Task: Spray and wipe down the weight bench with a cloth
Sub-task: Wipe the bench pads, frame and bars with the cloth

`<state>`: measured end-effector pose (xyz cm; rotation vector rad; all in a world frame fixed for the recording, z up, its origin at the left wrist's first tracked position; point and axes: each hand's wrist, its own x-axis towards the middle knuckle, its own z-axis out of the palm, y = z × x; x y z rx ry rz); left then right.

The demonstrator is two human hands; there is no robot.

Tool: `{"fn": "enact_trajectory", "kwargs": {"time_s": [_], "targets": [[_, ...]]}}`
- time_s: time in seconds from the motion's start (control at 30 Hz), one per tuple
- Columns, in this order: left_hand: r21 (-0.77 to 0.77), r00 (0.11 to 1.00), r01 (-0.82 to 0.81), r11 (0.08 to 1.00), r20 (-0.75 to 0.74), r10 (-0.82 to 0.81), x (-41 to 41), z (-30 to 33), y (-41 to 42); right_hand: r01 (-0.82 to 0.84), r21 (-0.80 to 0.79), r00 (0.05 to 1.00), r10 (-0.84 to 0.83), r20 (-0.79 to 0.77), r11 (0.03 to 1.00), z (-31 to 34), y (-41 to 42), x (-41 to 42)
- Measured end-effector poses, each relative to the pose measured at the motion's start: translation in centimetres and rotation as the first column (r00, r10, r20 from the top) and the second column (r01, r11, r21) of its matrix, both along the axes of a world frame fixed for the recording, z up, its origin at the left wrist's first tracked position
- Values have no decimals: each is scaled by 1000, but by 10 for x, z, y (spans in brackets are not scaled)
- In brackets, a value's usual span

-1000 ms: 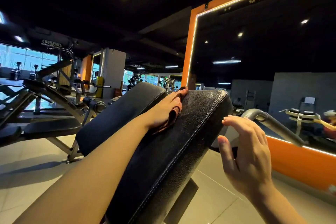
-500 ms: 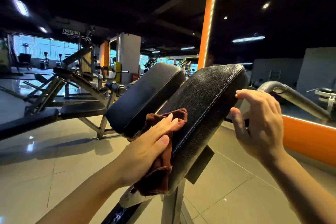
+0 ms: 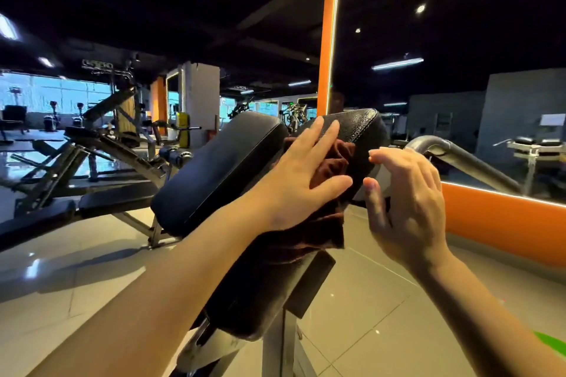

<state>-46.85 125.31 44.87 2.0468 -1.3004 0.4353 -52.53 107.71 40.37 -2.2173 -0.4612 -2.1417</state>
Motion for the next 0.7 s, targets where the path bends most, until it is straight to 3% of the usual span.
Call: {"fn": "enact_trajectory", "kwargs": {"time_s": [0.17,0.27,0.4,0.53,0.6,0.7], "targets": [[-189,970,-241,952,-17,242,-28,-53,44,-19,-25,1000,19,22,1000,-1,2,0],[-311,917,-394,865,-75,391,-43,-75,61,-41,-28,999,42,27,999,-1,4,0],[-406,892,-452,794,-188,412,-52,-88,62,-56,-23,998,57,34,998,-2,4,-2],[-347,877,-403,847,120,466,-53,-89,51,-92,-16,996,92,19,996,-1,5,-2],[-362,856,-392,845,193,480,-50,-82,43,-146,11,989,146,32,989,-1,6,-3],[-381,829,-313,870,338,446,-43,-56,17,-395,202,919,387,76,896,3,8,-9]]}}
